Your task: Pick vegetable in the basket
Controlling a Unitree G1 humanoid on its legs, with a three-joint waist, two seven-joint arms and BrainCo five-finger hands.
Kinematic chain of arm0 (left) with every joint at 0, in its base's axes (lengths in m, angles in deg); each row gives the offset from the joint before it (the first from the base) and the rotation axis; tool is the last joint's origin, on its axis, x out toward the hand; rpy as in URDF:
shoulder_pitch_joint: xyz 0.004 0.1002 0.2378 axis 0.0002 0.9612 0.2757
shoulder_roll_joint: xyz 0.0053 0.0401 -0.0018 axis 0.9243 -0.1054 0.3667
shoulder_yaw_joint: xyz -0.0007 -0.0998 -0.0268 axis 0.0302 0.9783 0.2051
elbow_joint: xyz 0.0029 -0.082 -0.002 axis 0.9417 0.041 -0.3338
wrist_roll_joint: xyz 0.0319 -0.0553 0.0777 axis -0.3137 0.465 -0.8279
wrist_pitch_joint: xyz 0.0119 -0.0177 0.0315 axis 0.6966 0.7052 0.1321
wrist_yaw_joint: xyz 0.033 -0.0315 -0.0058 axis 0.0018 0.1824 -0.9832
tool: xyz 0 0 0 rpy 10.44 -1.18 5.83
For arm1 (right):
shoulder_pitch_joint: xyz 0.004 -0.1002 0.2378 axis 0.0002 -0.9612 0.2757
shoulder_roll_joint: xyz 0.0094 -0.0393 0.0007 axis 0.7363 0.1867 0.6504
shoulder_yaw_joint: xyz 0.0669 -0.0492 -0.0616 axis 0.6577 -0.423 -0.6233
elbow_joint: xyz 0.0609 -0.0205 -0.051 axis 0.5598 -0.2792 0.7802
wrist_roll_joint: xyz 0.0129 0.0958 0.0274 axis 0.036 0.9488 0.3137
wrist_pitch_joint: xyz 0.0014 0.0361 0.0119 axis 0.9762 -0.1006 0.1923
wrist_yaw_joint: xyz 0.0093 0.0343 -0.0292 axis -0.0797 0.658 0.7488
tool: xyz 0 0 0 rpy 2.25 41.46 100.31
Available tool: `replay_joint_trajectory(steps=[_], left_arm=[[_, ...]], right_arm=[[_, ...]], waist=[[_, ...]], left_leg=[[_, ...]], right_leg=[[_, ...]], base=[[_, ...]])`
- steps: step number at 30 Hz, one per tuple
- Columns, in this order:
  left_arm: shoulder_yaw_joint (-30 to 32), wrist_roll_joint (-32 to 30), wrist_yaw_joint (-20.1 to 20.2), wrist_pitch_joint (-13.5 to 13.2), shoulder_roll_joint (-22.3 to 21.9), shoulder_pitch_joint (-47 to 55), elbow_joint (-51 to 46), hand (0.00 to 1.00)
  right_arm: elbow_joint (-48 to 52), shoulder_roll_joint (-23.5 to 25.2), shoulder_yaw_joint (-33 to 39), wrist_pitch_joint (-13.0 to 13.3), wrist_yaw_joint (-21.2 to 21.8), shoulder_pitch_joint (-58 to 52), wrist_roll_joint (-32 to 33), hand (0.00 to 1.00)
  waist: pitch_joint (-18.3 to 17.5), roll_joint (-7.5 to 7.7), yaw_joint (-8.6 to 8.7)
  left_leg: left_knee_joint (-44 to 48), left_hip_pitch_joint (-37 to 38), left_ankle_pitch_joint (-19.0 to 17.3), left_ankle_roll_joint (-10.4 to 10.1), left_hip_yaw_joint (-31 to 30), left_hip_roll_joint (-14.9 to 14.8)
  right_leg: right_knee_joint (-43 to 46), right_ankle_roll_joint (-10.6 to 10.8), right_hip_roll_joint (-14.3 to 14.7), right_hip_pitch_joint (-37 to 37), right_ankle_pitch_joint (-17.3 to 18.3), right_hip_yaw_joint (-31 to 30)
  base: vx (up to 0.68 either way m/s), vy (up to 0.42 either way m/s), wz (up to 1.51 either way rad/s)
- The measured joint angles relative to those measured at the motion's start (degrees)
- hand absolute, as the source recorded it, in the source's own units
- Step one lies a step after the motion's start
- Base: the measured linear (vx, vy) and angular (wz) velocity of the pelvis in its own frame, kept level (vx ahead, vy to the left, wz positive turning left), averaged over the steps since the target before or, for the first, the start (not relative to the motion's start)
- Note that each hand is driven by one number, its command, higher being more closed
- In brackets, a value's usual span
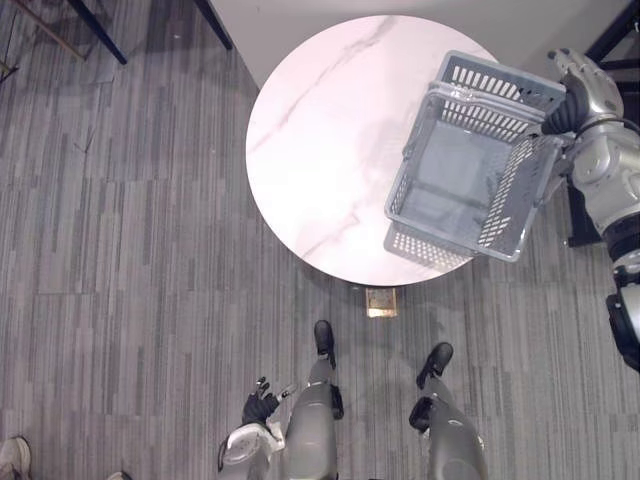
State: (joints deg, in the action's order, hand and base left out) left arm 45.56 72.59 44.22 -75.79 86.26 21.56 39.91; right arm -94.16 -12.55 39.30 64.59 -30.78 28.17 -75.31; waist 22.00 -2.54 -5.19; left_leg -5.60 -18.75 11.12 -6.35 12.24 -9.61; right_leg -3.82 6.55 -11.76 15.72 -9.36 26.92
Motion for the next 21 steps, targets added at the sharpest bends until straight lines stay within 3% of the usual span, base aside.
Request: replay_joint_trajectory(steps=[10,11,21], left_arm=[[-0.6,0.0,0.0,-0.1,0.1,-0.3,0.0,0.00],[-0.6,0.0,0.0,-0.1,0.1,-0.3,0.0,0.00],[-1.8,0.0,-0.3,-0.1,0.2,-1.8,0.1,0.00]], right_arm=[[-2.4,0.0,-1.6,-0.1,0.0,0.0,-2.0,0.00],[-2.5,0.0,-1.7,0.0,0.0,0.0,-2.0,1.00],[-2.3,0.5,0.3,-0.2,-0.9,-1.9,-2.1,1.00]], waist=[[0.6,-0.57,0.01],[0.6,-0.57,0.05],[1.6,-0.84,-0.19]], left_leg=[[0.0,-0.4,0.0,0.0,-0.3,0.0],[0.0,-0.8,0.0,0.0,-0.4,0.0],[0.0,-1.1,0.1,0.0,-0.5,0.2]], right_leg=[[0.1,0.0,0.0,0.4,0.0,-0.1],[0.3,0.0,0.0,0.9,0.0,-0.1],[0.5,0.0,-0.2,1.2,0.0,-0.3]], base=[[0.00,-0.002,0.00],[0.00,0.000,0.00],[0.00,0.000,0.00]])
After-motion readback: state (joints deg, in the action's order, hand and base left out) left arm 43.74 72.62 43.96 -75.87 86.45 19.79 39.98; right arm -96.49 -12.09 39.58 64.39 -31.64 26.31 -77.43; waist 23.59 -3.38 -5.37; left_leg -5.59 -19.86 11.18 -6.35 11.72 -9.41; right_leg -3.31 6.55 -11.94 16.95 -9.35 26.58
